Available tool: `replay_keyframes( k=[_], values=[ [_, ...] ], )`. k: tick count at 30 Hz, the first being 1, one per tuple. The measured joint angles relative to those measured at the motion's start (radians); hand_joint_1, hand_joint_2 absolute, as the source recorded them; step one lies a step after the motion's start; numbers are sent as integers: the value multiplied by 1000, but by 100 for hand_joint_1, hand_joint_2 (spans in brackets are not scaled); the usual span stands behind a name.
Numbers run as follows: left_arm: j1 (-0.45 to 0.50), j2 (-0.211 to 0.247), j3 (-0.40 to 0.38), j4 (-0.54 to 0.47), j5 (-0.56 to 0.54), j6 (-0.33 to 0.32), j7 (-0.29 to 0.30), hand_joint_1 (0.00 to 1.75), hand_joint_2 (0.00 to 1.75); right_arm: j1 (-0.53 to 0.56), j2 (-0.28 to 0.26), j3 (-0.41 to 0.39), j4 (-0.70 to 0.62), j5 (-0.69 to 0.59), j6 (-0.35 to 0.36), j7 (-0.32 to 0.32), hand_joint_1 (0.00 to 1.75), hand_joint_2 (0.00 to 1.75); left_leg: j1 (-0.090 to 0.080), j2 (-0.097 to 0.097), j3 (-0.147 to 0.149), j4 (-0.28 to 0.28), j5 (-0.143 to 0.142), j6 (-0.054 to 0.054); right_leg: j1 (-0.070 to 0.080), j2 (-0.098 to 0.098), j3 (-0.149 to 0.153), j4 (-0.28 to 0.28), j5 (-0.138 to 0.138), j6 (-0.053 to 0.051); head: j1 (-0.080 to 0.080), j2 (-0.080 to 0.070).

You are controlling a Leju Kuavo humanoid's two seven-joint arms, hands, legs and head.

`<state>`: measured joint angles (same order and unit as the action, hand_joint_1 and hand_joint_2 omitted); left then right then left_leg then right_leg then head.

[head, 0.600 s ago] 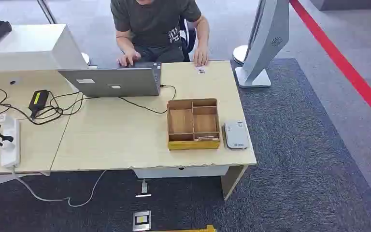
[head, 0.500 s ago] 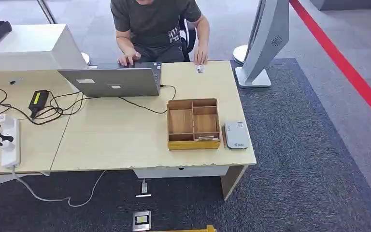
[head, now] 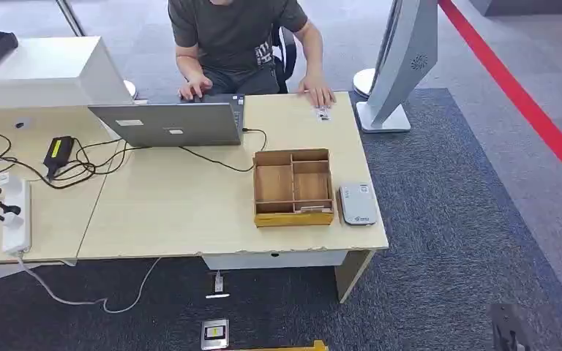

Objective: Pass the card to the sensor for recognition and then transmit it.

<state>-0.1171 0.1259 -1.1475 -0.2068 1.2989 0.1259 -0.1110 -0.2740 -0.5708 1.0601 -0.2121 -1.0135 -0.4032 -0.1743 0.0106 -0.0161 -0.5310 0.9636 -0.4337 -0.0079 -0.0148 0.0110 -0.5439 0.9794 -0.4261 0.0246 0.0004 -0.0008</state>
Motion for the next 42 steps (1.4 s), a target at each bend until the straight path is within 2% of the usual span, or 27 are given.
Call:
replay_keyframes(
  k=[6, 9, 13, 14, 15, 17, 19, 24, 26, 28, 32, 34, 42],
  values=[
    [0, -2, 2, 0, 16, 17, -5, 0, 0, -100, -93, -31, -39, 110, -9, 1, 0, 175, 0, -1, -1, 0, 0, 0, 0, 0, 0, 0, 0, 1, 0, 0],
    [0, -3, 7, 0, 17, 16, -6, 0, 0, -139, -134, -69, -89, 205, -38, -5, 0, 175, 0, -1, -1, 0, 1, 1, 0, 0, 0, 0, 1, 1, 0, 0],
    [0, -3, 7, 0, 11, 12, -1, 0, 0, -161, -181, -156, -214, 488, -89, 82, 0, 175, 0, -1, -2, 0, 1, 1, 0, 0, 1, 0, 1, 1, 0, 0],
    [0, -3, 7, 0, 10, 11, -2, 0, 0, -161, -189, -181, -245, 555, -90, 109, 0, 175, 0, -1, -2, 0, 1, 1, 0, 0, 1, 0, 1, 1, 0, 0],
    [0, -3, 7, 0, 8, 9, -2, 0, 0, -160, -198, -237, -311, 692, -83, 151, 0, 175, 0, -2, -2, 0, 1, 1, 0, 0, 0, 1, 1, 1, 0, 0],
    [-1, -3, 7, 0, 4, 7, -2, 0, 0, -157, -203, -311, -394, 859, -51, 199, 0, 175, 1, -2, -2, 0, 1, 1, 1, 0, 1, 1, 1, 1, -1, 0],
    [-1, -3, 7, 0, 2, 2, -2, 0, 0, -154, -202, -391, -484, 982, -17, 251, 0, 175, 1, -3, -2, 0, 1, 1, 1, -1, 0, 1, 1, 1, 0, 0],
    [1, -3, 7, 0, 2, 0, -2, 0, 0, -138, -204, -569, -644, 1043, 13, 256, 0, 175, 1, -5, -2, 0, 2, 1, 1, -3, 0, 1, 1, 1, 0, 0],
    [1, -3, 7, 0, -1, -4, -3, 0, 0, -138, -201, -622, -702, 1101, 43, 259, 0, 175, 0, -5, -4, 0, 2, 1, 1, -3, 0, 1, 1, 2, 0, 0],
    [0, -2, 7, 0, -5, -12, -4, 0, 0, -149, -193, -667, -782, 1185, 91, 295, 0, 175, 0, -5, -4, 0, 2, 1, 0, -3, -1, 1, 1, 1, 0, 0],
    [-1, -1, 7, 0, -19, -26, -16, 0, 0, -203, -164, -692, -931, 1346, 170, 357, 0, 175, 0, -4, -4, 0, 3, 0, 1, -2, -1, 1, 1, 1, 0, 0],
    [-1, 1, 6, 1, -28, -31, -17, 0, 0, -229, -143, -690, -998, 1413, 187, 376, 0, 175, 0, -4, -3, 0, 3, 0, 1, -2, -1, 1, 1, 1, 0, 0],
    [-3, 6, 3, 2, -53, -41, -21, 0, 0, -283, -76, -646, -1140, 1653, 168, 404, 0, 175, 0, -4, -3, 0, 3, 0, 1, -2, -2, 2, 1, 1, 0, 0]
  ],
)
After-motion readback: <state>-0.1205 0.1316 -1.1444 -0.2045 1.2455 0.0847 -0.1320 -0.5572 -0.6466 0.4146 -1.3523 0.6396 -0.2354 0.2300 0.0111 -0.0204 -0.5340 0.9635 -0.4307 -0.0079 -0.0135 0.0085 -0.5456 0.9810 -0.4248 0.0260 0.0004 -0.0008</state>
